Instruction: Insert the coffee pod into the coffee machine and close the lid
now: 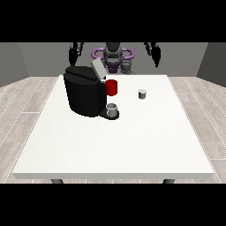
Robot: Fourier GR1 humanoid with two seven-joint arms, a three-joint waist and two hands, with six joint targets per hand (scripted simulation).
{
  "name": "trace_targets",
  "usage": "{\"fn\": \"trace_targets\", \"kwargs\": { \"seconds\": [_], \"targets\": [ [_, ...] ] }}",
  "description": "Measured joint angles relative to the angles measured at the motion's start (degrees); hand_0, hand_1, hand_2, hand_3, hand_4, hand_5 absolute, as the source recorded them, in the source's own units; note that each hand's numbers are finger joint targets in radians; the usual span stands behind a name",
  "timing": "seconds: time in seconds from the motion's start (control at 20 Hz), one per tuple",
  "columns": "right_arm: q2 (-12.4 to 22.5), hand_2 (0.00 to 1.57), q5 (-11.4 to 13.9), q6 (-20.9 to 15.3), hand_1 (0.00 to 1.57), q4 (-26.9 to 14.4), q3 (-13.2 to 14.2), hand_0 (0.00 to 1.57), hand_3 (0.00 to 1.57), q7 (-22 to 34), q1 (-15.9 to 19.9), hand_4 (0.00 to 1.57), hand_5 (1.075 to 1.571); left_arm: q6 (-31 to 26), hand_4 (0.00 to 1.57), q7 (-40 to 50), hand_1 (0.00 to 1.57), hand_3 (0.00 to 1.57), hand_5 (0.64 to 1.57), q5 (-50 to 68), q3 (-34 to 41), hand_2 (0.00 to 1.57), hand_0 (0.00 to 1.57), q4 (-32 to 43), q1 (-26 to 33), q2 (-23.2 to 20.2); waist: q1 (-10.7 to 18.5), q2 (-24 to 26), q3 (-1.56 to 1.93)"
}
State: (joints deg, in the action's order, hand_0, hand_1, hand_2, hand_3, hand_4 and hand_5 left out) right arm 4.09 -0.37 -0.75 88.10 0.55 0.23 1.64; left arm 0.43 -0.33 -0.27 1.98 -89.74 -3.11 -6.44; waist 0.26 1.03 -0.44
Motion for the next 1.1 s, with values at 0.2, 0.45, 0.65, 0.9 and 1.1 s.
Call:
{"fn": "trace_targets", "kwargs": {
  "seconds": [0.2,0.45,0.65,0.9,1.1],
  "targets": [
    [0.98,0.00,-0.86,1.26,0.00,-1.33,1.35,0.00,0.00,-1.04,-0.46,0.00,1.571,-3.02,0.00,-3.02,0.00,0.00,1.571,-1.77,-1.39,0.00,0.00,0.44,1.65,-2.02,0.18,-0.31,0.27],
    [0.87,0.00,3.57,-2.71,0.00,-1.75,0.99,0.00,0.00,-2.05,-1.18,0.00,1.571,-6.51,0.00,-5.62,0.00,0.00,1.571,-7.24,-4.78,0.00,0.00,0.24,2.52,-6.61,-0.84,0.18,0.40],
    [0.98,0.00,6.67,-6.00,0.00,-2.39,1.39,0.00,0.00,-2.85,0.68,0.00,1.571,-8.79,0.00,-5.28,0.00,0.00,1.571,-10.42,-4.85,0.00,0.00,1.59,-0.04,-10.70,-1.70,-1.73,0.43],
    [-0.59,0.00,9.58,-7.69,0.00,-1.29,-1.32,0.00,0.00,-2.81,2.16,0.00,1.571,-11.46,0.00,-3.88,0.00,0.00,1.571,-12.20,-1.99,0.00,0.00,7.57,-5.96,-15.12,-4.77,-4.66,0.42],
    [-1.19,0.00,9.81,-7.21,0.00,-0.34,-2.51,0.00,0.00,-1.21,3.99,0.00,1.571,-12.06,0.00,-2.23,0.00,0.00,1.571,-15.13,-1.48,0.00,0.00,12.75,-10.53,-17.06,-7.27,-6.70,0.43]
  ]
}}
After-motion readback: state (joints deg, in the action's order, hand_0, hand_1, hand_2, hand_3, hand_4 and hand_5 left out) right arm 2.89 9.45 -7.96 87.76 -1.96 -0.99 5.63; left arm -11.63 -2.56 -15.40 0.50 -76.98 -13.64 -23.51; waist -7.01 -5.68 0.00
